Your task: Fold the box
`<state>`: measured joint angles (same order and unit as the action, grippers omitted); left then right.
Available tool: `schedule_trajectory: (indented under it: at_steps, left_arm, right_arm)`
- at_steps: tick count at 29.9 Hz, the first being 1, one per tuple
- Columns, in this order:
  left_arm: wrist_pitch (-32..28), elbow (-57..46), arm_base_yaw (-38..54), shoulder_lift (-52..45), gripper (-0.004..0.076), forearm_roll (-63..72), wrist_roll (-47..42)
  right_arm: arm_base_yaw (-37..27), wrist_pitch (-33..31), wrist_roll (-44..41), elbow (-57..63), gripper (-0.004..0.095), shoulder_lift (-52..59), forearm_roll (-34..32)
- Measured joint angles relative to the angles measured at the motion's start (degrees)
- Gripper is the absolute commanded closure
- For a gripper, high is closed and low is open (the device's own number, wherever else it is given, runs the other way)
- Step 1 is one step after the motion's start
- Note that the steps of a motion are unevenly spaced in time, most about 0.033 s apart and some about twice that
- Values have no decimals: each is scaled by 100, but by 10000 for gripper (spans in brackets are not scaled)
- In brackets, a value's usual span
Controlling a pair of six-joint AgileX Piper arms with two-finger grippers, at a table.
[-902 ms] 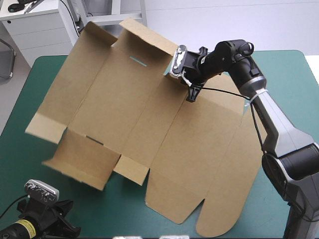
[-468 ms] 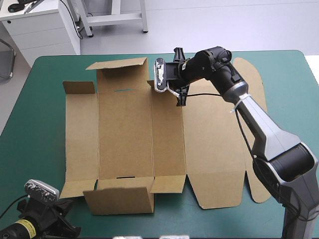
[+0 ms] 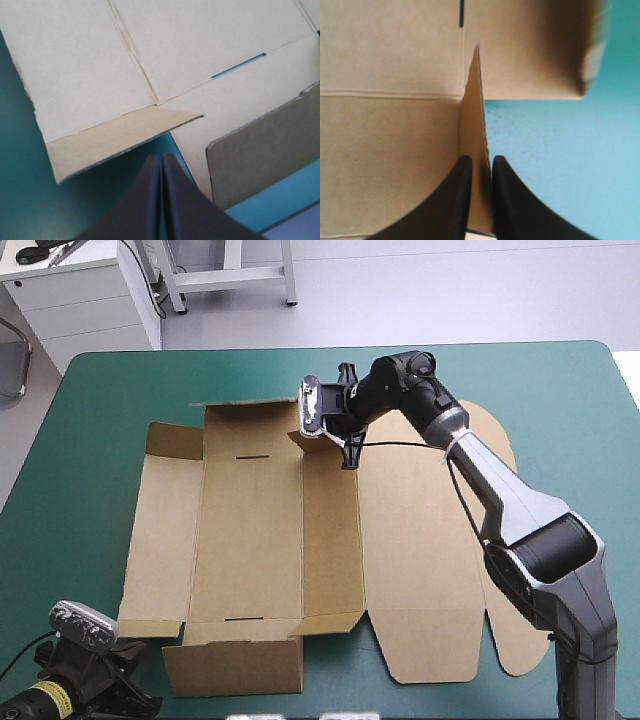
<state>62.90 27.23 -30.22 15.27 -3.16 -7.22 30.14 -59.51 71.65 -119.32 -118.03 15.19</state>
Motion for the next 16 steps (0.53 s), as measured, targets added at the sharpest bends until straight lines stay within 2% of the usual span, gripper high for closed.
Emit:
schedule_trajectory:
  at_steps: [3,6,12,14,16]
  left_arm:
    - [0,0,0,0,731,0,0]
    - [0,0,0,0,731,0,0]
    - [0,0,0,0,731,0,-11]
    - [0,0,0,0,731,0,-11]
    - [0,0,0,0,731,0,-11]
  right_arm:
    - [0,63,-69,0,344,-1,3]
    - [0,195,-265,0,288,-1,5]
    - [0,256,-709,0,292,11,5]
    - [0,263,-820,0,329,43,5]
    - [0,263,-1003,0,422,112,5]
